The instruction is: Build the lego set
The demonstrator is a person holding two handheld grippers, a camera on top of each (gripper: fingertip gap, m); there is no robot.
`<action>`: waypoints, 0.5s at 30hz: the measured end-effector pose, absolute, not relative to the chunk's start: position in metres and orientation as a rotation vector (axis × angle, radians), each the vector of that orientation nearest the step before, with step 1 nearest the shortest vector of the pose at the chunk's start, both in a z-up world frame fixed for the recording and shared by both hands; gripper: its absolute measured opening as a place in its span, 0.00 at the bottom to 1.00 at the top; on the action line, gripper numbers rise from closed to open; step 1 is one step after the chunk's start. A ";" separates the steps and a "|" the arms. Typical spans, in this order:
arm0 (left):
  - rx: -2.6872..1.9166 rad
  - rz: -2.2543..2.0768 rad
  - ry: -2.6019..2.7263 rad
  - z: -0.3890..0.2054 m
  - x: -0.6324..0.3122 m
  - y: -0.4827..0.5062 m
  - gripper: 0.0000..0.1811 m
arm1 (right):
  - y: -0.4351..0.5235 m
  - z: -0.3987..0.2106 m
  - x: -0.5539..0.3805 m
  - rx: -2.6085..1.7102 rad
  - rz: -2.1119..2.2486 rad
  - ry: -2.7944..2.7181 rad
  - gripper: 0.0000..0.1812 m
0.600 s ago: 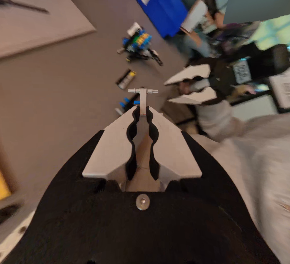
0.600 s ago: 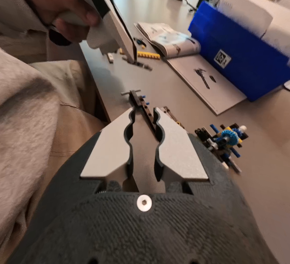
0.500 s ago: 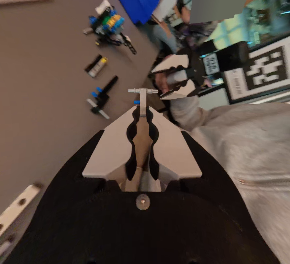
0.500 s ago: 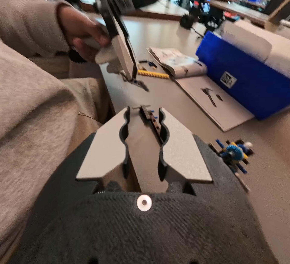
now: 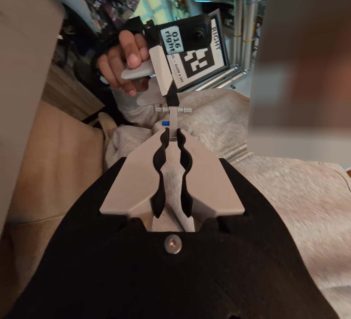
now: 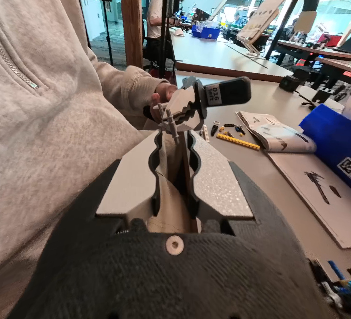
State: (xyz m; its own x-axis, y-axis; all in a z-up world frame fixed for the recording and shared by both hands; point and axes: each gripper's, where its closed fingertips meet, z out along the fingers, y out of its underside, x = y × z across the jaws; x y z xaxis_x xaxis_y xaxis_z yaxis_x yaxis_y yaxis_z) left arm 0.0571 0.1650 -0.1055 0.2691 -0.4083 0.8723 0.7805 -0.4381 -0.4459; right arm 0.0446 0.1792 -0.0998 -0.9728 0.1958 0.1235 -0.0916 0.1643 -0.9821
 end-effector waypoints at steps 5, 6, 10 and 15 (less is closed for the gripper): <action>-1.494 -1.458 -0.322 -0.108 0.071 0.164 0.02 | 0.171 -0.099 0.056 -0.043 1.957 -2.268 0.12; -1.501 -1.461 -0.318 -0.109 0.072 0.164 0.02 | 0.169 -0.101 0.058 -0.028 1.950 -2.285 0.10; -1.502 -1.453 -0.343 -0.114 0.070 0.164 0.03 | 0.167 -0.109 0.061 0.014 1.918 -2.333 0.04; -1.514 -1.223 -0.474 -0.125 0.038 0.170 0.16 | 0.175 -0.116 0.042 -0.133 1.902 -2.341 0.04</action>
State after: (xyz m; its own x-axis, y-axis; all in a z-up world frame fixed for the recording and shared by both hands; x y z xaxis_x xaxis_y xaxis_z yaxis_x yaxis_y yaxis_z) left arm 0.0375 0.1701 -0.1250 0.3920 -0.3006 0.8695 0.8080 -0.3393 -0.4816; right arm 0.0417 0.1751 -0.1160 -0.9886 0.1451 0.0391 -0.0085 0.2056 -0.9786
